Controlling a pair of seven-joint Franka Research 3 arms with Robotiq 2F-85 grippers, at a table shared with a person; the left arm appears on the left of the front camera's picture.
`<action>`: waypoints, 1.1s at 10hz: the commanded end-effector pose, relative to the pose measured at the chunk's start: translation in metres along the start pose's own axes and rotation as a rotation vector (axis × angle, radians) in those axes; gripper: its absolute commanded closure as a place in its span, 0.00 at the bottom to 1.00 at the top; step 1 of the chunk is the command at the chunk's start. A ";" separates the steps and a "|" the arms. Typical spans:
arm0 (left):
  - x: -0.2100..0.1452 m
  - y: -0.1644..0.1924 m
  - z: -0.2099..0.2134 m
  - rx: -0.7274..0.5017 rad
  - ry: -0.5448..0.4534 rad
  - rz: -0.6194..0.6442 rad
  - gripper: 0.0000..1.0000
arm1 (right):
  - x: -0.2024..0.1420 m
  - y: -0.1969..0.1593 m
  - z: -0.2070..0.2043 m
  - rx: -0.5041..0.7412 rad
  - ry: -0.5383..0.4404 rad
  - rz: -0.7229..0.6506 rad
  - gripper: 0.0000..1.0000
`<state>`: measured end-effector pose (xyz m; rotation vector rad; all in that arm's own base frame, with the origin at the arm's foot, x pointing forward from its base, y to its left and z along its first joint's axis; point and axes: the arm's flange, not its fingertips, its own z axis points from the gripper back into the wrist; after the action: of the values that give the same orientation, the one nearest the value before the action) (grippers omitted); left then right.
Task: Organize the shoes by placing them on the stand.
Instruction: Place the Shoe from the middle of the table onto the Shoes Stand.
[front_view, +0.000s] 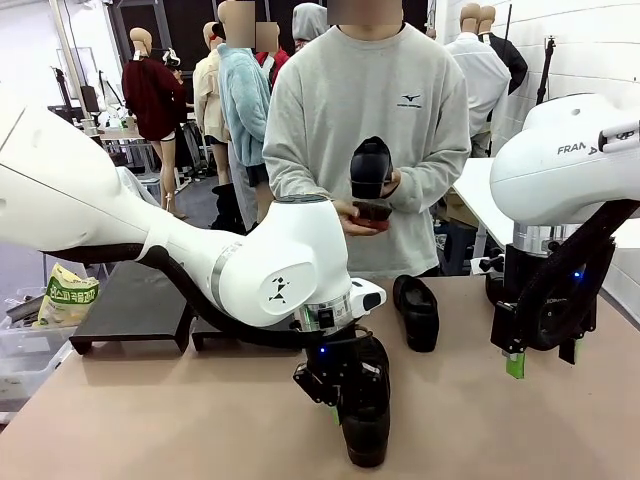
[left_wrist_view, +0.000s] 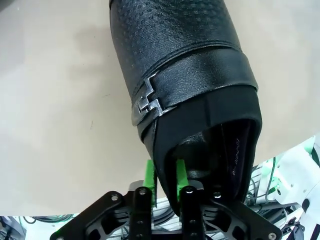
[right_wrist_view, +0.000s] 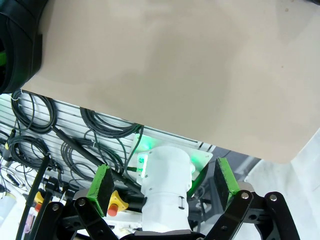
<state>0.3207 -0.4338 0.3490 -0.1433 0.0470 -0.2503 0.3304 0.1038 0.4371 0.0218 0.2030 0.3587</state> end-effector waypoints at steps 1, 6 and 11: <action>0.000 -0.006 0.003 -0.003 0.019 0.005 1.00 | 0.001 0.002 0.001 0.005 0.008 -0.019 0.00; -0.030 0.003 0.030 -0.009 0.024 -0.044 1.00 | 0.001 0.002 0.001 0.005 0.008 -0.019 0.00; -0.110 0.127 0.140 0.035 -0.301 0.115 1.00 | 0.001 0.002 0.001 0.005 0.008 -0.019 0.00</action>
<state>0.2575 -0.3123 0.4644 -0.1615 -0.1653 -0.1450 0.3305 0.1035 0.4373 0.0222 0.2028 0.3579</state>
